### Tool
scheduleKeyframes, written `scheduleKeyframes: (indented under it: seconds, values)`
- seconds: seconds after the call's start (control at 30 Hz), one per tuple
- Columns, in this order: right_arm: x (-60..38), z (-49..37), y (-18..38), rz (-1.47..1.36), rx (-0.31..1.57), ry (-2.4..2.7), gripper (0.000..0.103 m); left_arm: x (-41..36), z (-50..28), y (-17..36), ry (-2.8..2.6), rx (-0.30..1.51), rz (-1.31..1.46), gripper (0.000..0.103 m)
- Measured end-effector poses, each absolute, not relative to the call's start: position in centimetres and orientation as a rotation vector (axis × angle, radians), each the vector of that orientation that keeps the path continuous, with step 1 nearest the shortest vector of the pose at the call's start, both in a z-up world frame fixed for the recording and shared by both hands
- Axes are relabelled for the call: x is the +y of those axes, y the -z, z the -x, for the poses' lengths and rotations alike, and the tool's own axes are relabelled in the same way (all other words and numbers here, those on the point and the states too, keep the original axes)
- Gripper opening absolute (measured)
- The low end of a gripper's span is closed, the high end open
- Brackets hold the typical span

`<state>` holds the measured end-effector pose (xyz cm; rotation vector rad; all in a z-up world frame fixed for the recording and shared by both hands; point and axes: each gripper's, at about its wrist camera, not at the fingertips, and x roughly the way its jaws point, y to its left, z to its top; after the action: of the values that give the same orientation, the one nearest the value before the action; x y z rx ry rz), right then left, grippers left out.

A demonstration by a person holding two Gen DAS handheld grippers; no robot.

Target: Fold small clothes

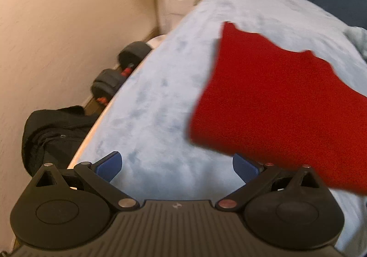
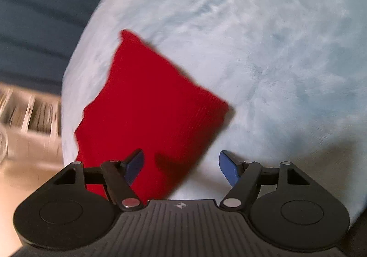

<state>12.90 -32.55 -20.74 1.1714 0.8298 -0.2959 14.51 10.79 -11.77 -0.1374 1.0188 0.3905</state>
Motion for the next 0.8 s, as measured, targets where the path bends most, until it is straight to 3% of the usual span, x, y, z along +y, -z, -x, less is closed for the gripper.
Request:
scheduleKeyframes:
  seconds: [0.03, 0.07, 0.1, 0.2, 0.43, 0.63, 0.8]
  values:
    - [-32.9, -13.4, 21.1, -1.209, 0.801, 0.293, 0.068, 11.2, -14.9, 12.2, -0.408, 1.028, 0.129, 0.103]
    - [-33.1, -13.8, 21.1, -1.229, 0.764, 0.3, 0.033, 11.7, -15.4, 12.8, -0.425, 1.039, 0.12, 0.103]
    - [-33.1, -14.3, 20.5, -1.197, 0.753, 0.319, 0.023, 12.1, -15.8, 13.2, -0.44, 1.05, 0.113, 0.103]
    - [-31.1, -15.1, 17.6, -0.99, 0.723, 0.326, 0.02, 13.4, -16.6, 14.5, -0.494, 1.073, 0.116, 0.103]
    - [-28.1, -18.8, 16.2, -0.706, 0.885, 0.454, 0.019, 16.9, -17.2, 16.2, -0.539, 1.133, 0.263, 0.103]
    - [-12.6, -22.6, 6.5, 0.0, 0.589, 0.204, 0.015, 19.8, -16.3, 15.1, -0.515, 1.099, 0.372, 0.103]
    - [3.8, -20.8, 7.2, 0.422, 0.433, -0.222, 0.014, 21.9, -14.5, 14.1, -0.508, 1.069, 0.45, 0.103]
